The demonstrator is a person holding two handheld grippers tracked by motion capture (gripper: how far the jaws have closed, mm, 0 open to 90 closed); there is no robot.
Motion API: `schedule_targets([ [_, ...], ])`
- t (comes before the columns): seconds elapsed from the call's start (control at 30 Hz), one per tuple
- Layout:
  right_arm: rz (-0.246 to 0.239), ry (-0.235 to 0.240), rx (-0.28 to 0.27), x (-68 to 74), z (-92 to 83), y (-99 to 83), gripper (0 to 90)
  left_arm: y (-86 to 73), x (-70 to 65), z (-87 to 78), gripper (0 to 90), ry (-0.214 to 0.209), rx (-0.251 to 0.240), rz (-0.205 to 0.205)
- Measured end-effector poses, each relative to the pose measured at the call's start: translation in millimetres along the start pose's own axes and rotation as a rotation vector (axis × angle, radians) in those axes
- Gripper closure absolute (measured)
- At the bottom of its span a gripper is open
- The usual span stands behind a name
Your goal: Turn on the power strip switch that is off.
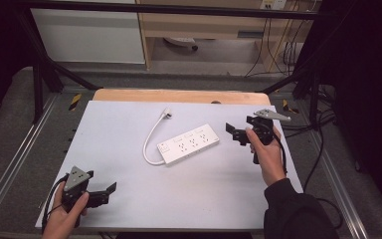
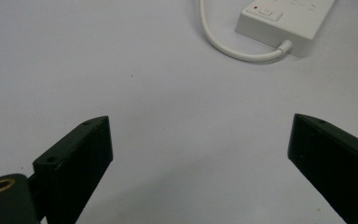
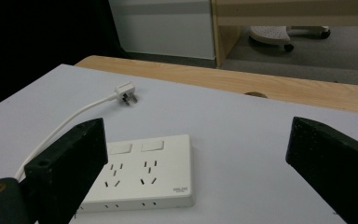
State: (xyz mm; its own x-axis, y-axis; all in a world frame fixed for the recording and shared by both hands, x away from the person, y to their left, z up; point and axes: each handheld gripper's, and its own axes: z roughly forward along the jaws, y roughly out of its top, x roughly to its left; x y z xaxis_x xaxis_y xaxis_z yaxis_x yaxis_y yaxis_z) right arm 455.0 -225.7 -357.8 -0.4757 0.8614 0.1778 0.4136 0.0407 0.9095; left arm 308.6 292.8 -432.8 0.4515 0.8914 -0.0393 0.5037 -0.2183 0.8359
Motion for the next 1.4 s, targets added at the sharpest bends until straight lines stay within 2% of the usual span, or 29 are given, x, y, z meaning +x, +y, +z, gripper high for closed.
schedule_targets([
  [0.5, -0.015, -0.020, -0.037, -16.7, -33.0, -9.7, 4.8, -0.2, 0.1, 0.0, 6.6, 0.001, 0.000, -0.002],
  [0.77, -0.031, -0.039, -0.054, -18.7, -55.3, -22.2, 4.8, 0.0, -0.3, 0.2, 6.5, 0.001, 0.002, 0.001],
  [1.03, -0.043, -0.065, -0.091, -17.5, -79.7, -43.4, 4.8, 0.1, -0.8, 0.2, 6.5, 0.002, 0.001, 0.006],
  [1.4, -0.033, -0.079, -0.064, -13.7, -94.7, -88.5, 5.2, 0.0, -1.9, 0.6, 6.5, -0.001, 0.005, 0.008],
])
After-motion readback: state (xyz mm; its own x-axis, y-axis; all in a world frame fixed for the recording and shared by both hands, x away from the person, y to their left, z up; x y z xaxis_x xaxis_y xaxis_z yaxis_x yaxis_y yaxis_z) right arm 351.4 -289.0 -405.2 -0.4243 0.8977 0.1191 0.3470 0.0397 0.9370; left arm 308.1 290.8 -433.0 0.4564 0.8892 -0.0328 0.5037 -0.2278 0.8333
